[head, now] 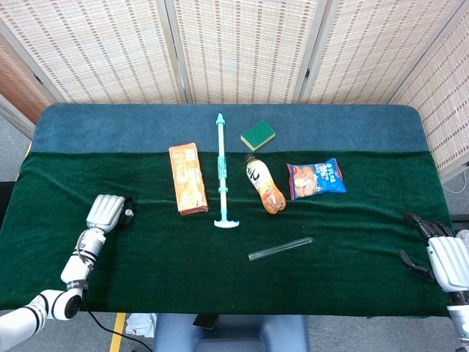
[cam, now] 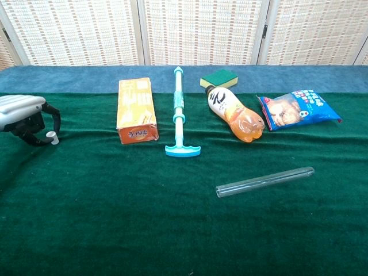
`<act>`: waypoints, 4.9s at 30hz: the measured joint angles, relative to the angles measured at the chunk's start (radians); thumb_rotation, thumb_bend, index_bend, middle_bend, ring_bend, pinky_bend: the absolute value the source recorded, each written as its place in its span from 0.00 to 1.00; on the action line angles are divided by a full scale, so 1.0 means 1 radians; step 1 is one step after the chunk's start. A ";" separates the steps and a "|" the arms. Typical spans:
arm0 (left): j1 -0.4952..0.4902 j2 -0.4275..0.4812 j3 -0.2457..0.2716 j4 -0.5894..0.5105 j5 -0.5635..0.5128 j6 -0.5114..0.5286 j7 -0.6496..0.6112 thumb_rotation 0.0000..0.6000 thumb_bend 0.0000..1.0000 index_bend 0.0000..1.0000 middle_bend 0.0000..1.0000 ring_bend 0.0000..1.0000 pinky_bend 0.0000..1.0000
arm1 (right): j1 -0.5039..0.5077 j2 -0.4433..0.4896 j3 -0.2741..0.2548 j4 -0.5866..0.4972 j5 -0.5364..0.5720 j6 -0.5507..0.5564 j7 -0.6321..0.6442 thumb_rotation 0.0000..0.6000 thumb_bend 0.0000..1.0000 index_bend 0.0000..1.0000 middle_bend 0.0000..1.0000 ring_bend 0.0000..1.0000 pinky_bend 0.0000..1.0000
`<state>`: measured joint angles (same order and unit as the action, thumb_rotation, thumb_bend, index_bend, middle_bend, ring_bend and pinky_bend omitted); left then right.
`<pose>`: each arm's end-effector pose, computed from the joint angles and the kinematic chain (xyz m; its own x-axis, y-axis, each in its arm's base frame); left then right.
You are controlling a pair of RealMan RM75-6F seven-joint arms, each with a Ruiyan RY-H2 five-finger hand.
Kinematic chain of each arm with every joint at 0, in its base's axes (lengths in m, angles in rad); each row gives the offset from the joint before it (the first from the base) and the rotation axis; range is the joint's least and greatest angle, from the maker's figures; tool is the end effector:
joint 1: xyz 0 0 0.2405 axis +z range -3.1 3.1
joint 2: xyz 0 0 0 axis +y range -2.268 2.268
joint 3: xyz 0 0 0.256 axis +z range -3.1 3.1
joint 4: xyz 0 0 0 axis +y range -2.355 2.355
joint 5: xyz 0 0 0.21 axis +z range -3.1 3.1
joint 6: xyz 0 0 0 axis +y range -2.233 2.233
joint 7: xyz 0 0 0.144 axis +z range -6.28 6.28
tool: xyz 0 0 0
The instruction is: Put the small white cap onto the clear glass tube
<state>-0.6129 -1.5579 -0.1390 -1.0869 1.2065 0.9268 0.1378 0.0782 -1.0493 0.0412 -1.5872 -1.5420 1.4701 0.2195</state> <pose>-0.2736 0.3639 0.0200 0.5350 0.2304 0.8128 0.8446 -0.1683 -0.5082 -0.3183 -0.1777 0.1789 0.2816 -0.0300 0.9591 -0.9592 -0.0347 0.2806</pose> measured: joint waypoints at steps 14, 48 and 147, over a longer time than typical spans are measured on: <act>0.019 0.179 -0.011 -0.275 0.030 0.011 -0.090 1.00 0.44 0.64 1.00 0.89 0.81 | 0.053 0.033 -0.012 -0.073 -0.083 -0.050 -0.002 1.00 0.41 0.15 0.49 0.51 0.45; 0.083 0.315 0.041 -0.564 0.123 0.136 -0.052 1.00 0.44 0.63 1.00 0.89 0.81 | 0.409 -0.324 0.038 -0.027 0.132 -0.564 -0.514 1.00 0.33 0.43 1.00 1.00 0.98; 0.043 0.278 -0.050 -0.696 0.379 0.326 -0.367 1.00 0.44 0.63 1.00 0.88 0.81 | 0.641 -0.468 0.249 -0.200 0.623 -0.585 -0.275 1.00 0.71 0.92 1.00 1.00 1.00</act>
<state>-0.5695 -1.2799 -0.1892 -1.7825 1.5850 1.2524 -0.2294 0.7195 -1.5172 0.2900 -1.7869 -0.9193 0.8853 -0.0553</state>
